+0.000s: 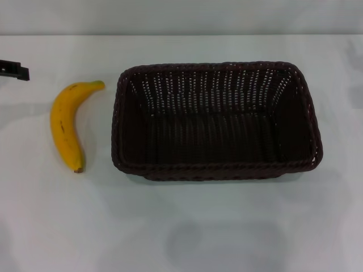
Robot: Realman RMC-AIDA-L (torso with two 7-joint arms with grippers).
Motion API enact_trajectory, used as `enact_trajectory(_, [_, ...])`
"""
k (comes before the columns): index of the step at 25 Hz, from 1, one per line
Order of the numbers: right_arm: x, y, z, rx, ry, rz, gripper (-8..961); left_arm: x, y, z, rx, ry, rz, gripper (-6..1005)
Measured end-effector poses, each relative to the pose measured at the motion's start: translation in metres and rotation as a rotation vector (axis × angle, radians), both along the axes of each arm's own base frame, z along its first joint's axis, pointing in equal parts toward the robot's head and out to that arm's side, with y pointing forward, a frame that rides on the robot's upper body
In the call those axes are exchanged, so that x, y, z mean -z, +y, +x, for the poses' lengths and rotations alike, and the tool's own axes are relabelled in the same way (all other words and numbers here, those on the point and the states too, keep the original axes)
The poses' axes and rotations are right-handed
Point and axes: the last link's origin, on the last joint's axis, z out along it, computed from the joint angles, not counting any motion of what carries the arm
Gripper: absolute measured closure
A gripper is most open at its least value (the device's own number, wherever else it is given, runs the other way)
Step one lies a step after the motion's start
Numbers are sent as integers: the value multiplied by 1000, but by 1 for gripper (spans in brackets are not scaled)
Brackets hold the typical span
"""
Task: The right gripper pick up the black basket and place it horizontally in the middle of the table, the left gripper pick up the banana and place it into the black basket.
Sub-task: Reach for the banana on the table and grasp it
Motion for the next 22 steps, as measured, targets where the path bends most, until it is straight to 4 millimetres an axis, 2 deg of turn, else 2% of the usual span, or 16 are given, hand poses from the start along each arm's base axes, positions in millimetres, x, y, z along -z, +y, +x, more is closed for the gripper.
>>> enact_trajectory(5, [-17,7,-11,58,26,-91,410,1,3,0,-10,3,-5,128])
enact_trajectory(9, [-32,14,-15,71,116,-170,410,1,4,1,-11,6,-7,128])
enact_trajectory(14, [-34,8,-2,-44,196,-271,410,10,6,1,-17,-4,-27,128])
enact_trajectory(17, [-32,-2,14,-137,215,-272,410,16,7,2,-34,-6,-49,128])
enact_trajectory(22, [-17,-9,37,-167,186,-261,410,25,10,6,-104,61,-124,128])
